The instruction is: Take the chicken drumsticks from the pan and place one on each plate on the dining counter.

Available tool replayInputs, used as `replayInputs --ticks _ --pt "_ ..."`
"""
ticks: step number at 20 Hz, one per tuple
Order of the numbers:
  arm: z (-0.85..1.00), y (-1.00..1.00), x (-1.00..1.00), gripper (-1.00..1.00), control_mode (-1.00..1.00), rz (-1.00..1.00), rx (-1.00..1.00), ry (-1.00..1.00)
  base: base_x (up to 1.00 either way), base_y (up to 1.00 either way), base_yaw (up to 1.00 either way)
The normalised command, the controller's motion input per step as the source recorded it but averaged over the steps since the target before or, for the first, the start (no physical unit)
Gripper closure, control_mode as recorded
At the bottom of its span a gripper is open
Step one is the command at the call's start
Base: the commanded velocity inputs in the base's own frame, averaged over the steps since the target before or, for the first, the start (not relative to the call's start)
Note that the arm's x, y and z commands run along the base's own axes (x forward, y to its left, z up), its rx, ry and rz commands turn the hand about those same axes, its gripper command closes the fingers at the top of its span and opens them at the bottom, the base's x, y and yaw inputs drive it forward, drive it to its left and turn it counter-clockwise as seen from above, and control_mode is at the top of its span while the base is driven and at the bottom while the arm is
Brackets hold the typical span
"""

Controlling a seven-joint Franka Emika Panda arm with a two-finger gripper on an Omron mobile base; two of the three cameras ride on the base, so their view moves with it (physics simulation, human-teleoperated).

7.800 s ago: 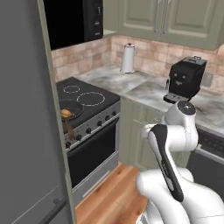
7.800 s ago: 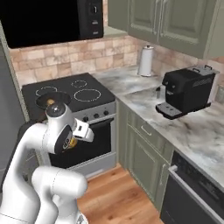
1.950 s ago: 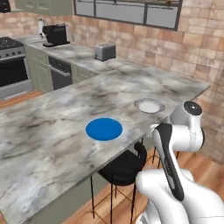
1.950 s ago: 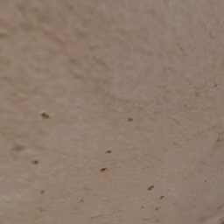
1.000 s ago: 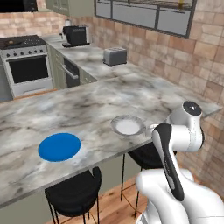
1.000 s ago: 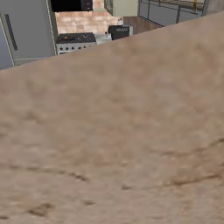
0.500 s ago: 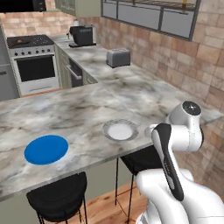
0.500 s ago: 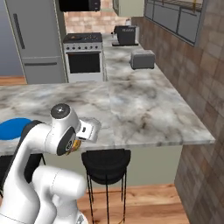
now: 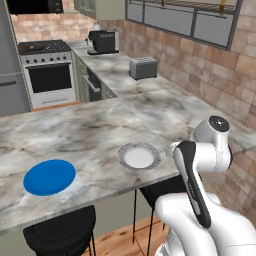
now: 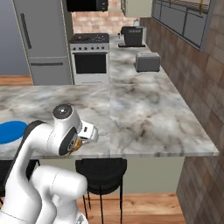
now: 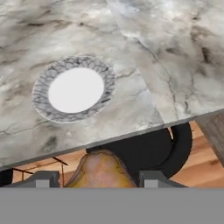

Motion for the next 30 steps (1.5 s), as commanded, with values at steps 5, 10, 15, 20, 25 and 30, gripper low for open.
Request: replayInputs --ticks 5,10,15,20,25,30 --pt "0.00 -0.05 0.47 1.00 -1.00 0.10 0.01 0.07 0.00 0.00 0.00" --pt "0.00 0.20 0.64 1.00 -1.00 0.01 0.00 0.17 0.00 0.00 0.00" --pt "-0.02 0.45 0.60 1.00 -1.00 0.00 0.00 0.07 0.00 0.00 0.00" --pt "-0.23 0.37 0.52 1.00 -1.00 0.00 0.00 -0.01 0.00 0.00 0.00" --pt "-0.51 0.04 0.36 1.00 -1.00 0.01 0.00 -0.03 0.00 0.00 0.00" --pt "-0.55 0.00 0.36 1.00 -1.00 0.00 -0.01 0.00 0.00 0.00 0.00"
